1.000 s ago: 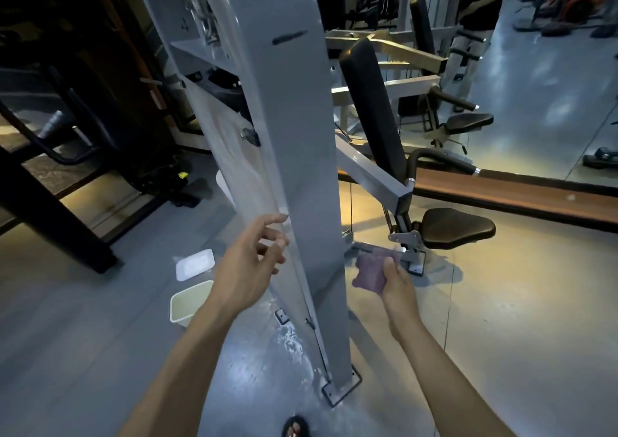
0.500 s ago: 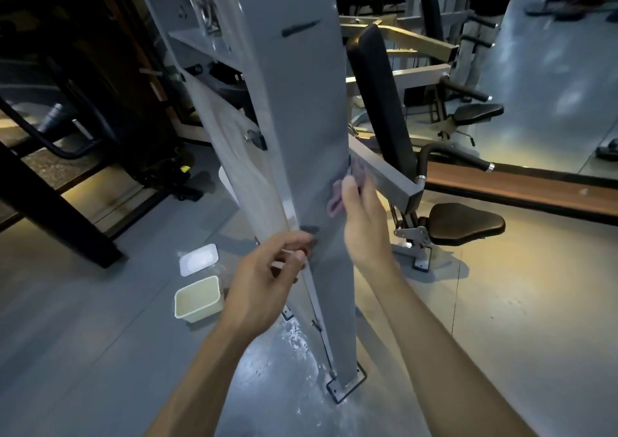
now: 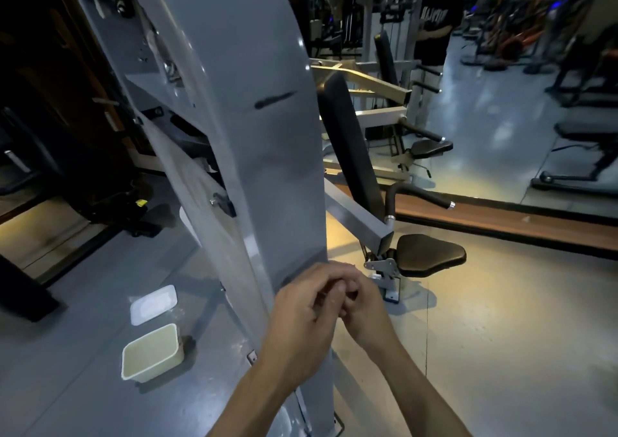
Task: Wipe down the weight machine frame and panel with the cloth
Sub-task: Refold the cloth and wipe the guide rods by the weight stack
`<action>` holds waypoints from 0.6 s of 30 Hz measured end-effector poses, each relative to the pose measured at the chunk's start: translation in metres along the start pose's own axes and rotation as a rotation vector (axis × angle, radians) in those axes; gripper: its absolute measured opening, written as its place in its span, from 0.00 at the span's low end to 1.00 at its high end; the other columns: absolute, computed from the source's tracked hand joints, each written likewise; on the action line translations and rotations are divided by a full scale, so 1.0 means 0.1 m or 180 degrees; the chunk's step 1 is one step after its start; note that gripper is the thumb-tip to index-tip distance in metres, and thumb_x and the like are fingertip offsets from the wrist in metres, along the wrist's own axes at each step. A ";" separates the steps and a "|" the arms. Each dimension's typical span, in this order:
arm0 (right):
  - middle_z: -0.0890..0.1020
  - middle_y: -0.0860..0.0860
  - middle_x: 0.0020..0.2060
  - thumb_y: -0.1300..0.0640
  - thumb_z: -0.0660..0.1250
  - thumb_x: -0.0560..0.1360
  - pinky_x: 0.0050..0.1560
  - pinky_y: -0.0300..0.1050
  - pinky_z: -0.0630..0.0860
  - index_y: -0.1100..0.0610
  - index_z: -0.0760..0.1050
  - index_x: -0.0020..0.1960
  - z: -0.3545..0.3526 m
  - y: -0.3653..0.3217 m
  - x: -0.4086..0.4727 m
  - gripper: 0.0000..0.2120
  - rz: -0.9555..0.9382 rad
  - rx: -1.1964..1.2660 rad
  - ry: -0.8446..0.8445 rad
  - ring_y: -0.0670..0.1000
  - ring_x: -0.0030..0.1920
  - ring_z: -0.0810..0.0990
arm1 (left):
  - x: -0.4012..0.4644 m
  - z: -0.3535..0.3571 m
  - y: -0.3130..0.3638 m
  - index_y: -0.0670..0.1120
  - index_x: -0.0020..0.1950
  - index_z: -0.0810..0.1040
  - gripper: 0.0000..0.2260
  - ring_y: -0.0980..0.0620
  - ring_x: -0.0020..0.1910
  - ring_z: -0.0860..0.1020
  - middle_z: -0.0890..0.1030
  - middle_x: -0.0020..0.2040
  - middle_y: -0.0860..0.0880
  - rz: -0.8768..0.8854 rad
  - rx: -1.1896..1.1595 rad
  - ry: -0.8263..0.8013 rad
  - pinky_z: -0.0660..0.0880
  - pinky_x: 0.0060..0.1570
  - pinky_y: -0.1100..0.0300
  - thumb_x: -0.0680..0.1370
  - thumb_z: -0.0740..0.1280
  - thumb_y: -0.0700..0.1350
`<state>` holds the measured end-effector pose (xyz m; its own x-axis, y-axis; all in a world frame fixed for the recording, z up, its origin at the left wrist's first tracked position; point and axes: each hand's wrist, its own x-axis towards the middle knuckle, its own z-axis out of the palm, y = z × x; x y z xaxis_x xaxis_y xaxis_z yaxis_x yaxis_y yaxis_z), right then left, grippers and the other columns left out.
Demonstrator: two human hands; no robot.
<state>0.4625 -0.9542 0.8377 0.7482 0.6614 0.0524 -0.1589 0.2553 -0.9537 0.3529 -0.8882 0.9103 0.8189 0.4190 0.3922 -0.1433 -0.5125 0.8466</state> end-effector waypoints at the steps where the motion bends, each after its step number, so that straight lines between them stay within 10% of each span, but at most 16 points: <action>1: 0.81 0.57 0.41 0.61 0.68 0.75 0.40 0.41 0.75 0.67 0.76 0.55 -0.05 0.00 0.04 0.12 -0.0045 -0.0136 0.0019 0.56 0.43 0.79 | 0.03 -0.01 0.01 0.59 0.56 0.81 0.19 0.50 0.48 0.83 0.83 0.50 0.56 0.0051 0.0035 0.0030 0.80 0.46 0.61 0.82 0.64 0.33; 10: 0.87 0.56 0.44 0.71 0.62 0.79 0.43 0.42 0.81 0.62 0.82 0.55 -0.12 -0.36 0.61 0.12 0.0122 -0.0247 -0.0360 0.53 0.46 0.86 | 0.38 0.11 0.05 0.54 0.65 0.79 0.17 0.51 0.64 0.79 0.79 0.62 0.58 0.0295 0.0652 0.0240 0.76 0.60 0.58 0.83 0.63 0.35; 18: 0.86 0.59 0.56 0.58 0.68 0.80 0.52 0.52 0.79 0.57 0.80 0.63 -0.59 -0.55 1.46 0.13 0.1019 0.0727 -0.0471 0.59 0.56 0.85 | 0.97 0.65 0.20 0.50 0.59 0.82 0.13 0.56 0.54 0.82 0.81 0.54 0.58 0.0500 0.1479 0.1584 0.75 0.52 0.67 0.81 0.64 0.35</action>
<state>0.6184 -0.9132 0.8809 0.5398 0.8227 -0.1781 -0.5197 0.1593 -0.8394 0.4655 -0.9071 0.9418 0.4401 0.5505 0.7094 0.1043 -0.8160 0.5685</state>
